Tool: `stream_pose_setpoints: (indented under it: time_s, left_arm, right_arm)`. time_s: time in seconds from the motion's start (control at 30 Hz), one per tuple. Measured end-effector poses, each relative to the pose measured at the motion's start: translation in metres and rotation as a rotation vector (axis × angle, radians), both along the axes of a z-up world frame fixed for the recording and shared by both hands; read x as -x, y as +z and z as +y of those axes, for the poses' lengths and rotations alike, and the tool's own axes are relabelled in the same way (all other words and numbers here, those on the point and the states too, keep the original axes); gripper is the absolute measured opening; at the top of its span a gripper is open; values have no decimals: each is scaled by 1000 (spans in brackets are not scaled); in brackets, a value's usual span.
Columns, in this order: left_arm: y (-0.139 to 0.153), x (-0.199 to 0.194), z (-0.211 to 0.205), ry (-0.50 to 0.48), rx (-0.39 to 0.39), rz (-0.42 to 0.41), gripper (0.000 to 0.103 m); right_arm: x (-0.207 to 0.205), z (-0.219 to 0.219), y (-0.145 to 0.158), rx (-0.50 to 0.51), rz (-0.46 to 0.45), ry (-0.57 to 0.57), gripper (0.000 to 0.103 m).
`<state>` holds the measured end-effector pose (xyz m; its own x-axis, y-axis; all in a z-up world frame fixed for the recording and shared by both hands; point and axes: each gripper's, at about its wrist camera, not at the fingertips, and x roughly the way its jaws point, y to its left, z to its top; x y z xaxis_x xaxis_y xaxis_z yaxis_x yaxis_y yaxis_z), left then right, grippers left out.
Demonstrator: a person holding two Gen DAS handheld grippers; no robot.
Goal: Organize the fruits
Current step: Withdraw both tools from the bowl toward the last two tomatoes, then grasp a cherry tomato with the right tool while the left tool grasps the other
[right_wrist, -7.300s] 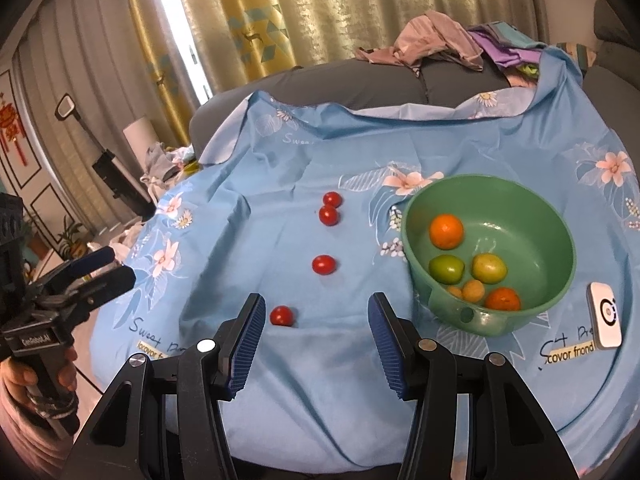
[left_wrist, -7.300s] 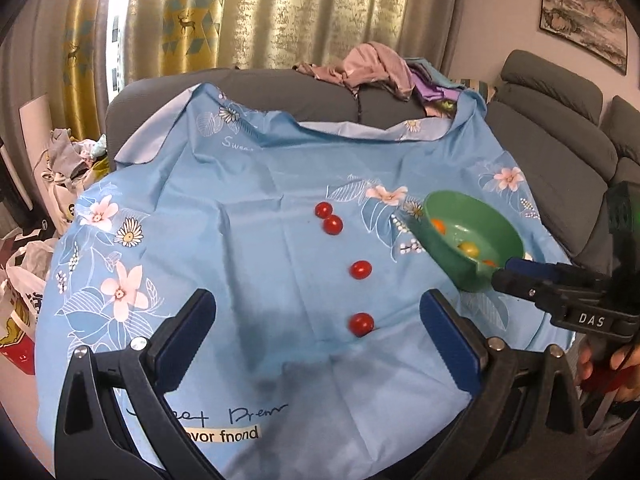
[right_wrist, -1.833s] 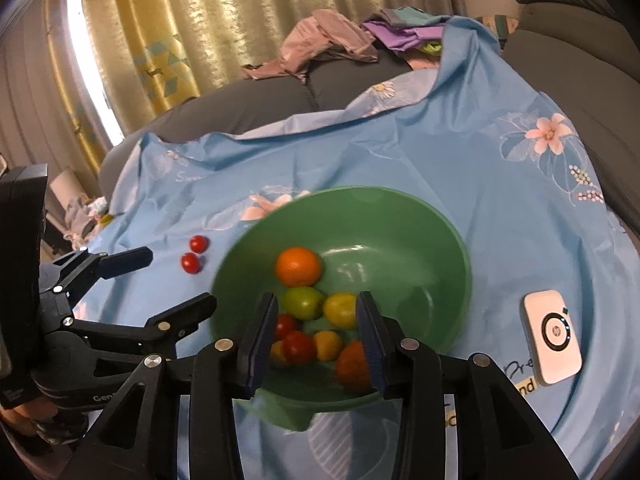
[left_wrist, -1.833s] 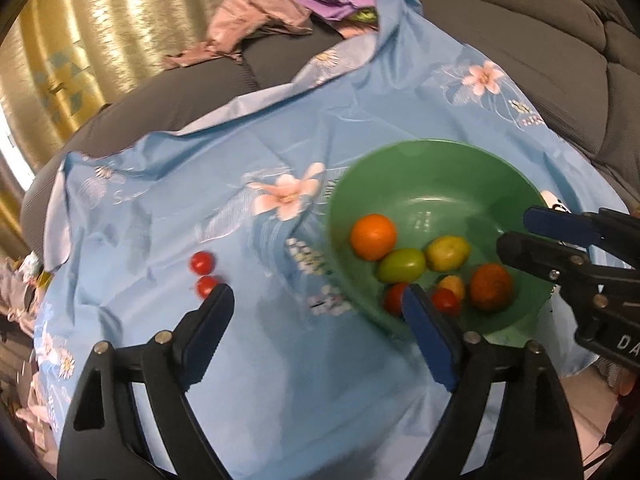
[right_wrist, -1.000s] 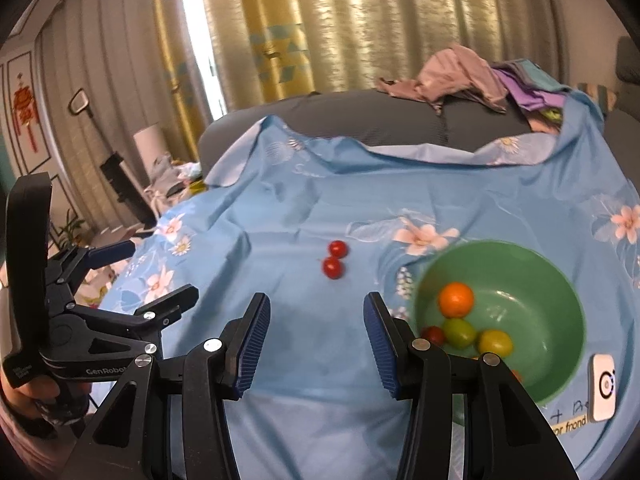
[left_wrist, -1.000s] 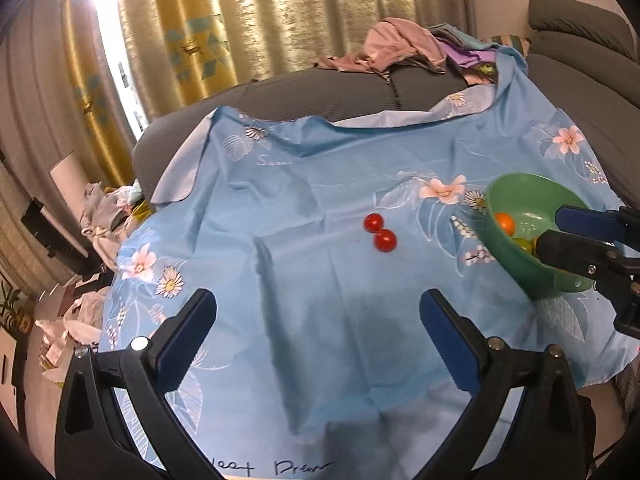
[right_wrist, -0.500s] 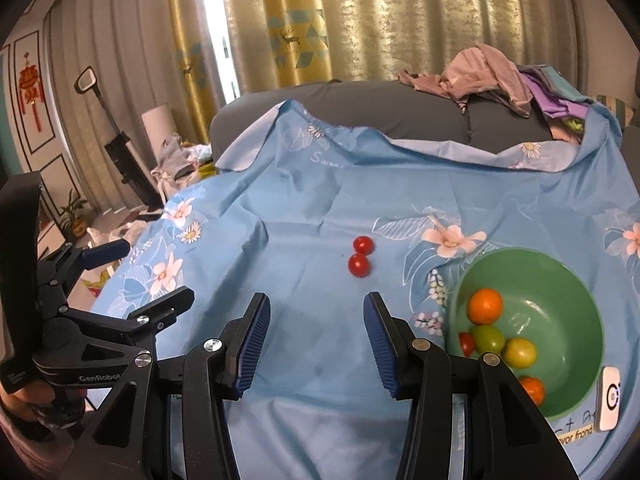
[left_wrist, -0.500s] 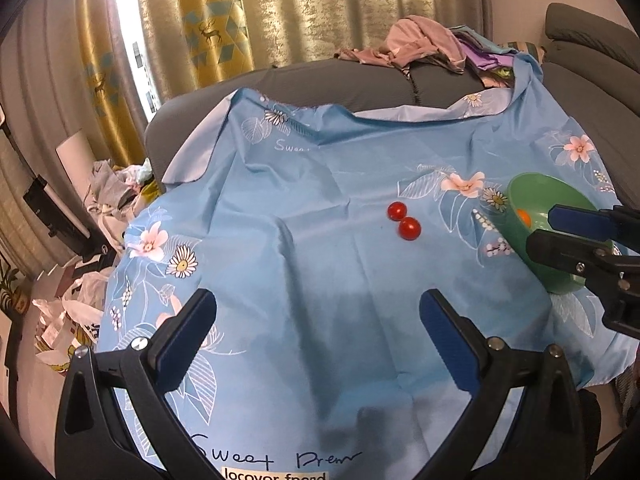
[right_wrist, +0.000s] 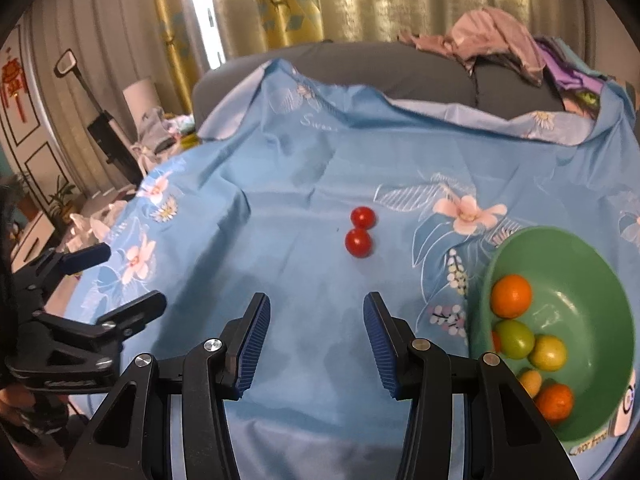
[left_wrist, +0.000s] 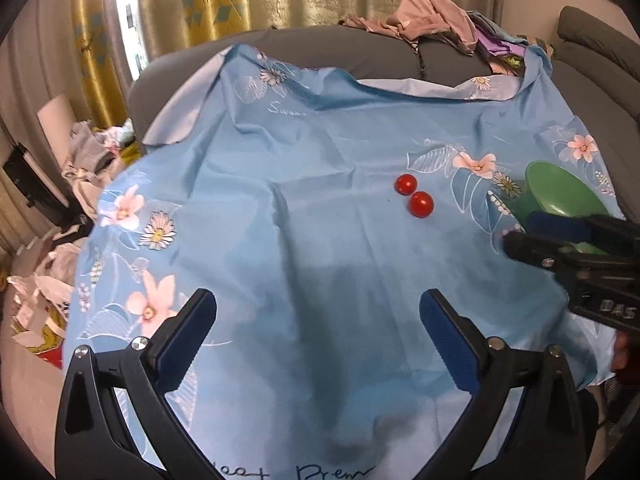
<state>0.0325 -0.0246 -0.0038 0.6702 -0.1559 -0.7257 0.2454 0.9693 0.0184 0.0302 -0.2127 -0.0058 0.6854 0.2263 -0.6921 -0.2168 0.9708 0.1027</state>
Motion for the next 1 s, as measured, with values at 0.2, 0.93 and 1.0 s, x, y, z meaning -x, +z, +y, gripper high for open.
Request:
stream_pose_setpoints:
  time_s: [0.2,0.93,1.0]
  left_arm:
    - [-6,-26,-3,-26,35,27,102]
    - [-21,-103,-44,-116,17,55,102]
    - [-22,-105,-48,-122,10,54,102]
  right_arm:
    - [-40,0,-25,-3,68,-5,49]
    - [-142,-1,-69,39,185,-40,36]
    - [-143,-4,-70,39,183,-40,32]
